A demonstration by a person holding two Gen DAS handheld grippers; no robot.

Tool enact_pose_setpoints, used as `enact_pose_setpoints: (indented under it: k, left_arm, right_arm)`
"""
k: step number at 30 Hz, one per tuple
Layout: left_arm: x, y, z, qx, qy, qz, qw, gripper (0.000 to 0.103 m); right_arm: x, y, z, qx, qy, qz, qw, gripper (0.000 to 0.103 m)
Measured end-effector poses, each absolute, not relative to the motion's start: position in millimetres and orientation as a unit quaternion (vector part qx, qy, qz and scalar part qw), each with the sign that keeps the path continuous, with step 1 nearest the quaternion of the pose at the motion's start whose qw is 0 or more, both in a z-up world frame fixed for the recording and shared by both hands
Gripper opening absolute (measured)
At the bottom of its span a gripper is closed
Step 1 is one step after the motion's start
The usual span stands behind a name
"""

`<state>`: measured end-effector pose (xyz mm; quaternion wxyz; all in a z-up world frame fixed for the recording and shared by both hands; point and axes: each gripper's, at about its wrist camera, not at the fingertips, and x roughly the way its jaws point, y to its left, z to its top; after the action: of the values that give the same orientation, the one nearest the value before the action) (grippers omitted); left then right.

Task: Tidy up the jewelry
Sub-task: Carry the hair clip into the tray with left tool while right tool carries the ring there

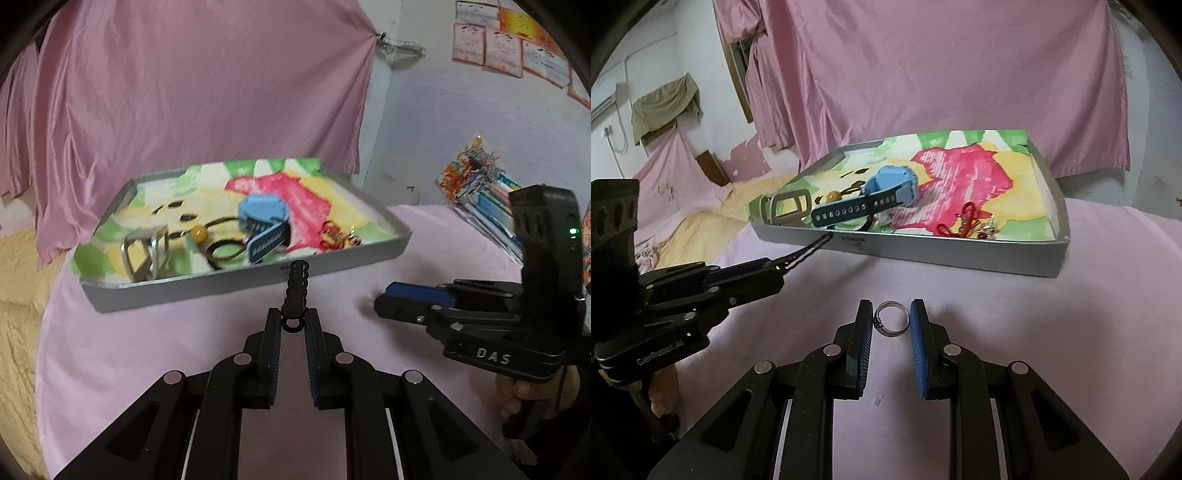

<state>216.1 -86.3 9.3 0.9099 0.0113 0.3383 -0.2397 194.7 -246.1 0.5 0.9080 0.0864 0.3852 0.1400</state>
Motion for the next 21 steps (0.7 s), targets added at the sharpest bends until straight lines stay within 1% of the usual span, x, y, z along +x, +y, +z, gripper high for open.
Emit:
enact_pose_setpoints:
  k: [7, 13, 21]
  left_arm:
    - [211.6, -89.6, 24.4, 0.0, 0.298, -0.244, 0.923, 0.012]
    - [227.6, -83.2, 40.7, -0.027, 0.267, -0.198, 0.943, 0.012]
    - [276.4, -79.8, 41.8, -0.045, 0.276, -0.145, 0.949, 0.012]
  right_arm:
    - [196.0, -260.4, 7.9, 0.096, 0.366, 0.128, 0.917, 0.018]
    - [209.6, -270.6, 25.1, 0.084, 0.341, 0.118, 0.929, 0.018]
    - [246.6, -277.2, 38.7, 0.09, 0.323, 0.115, 0.935, 0.018]
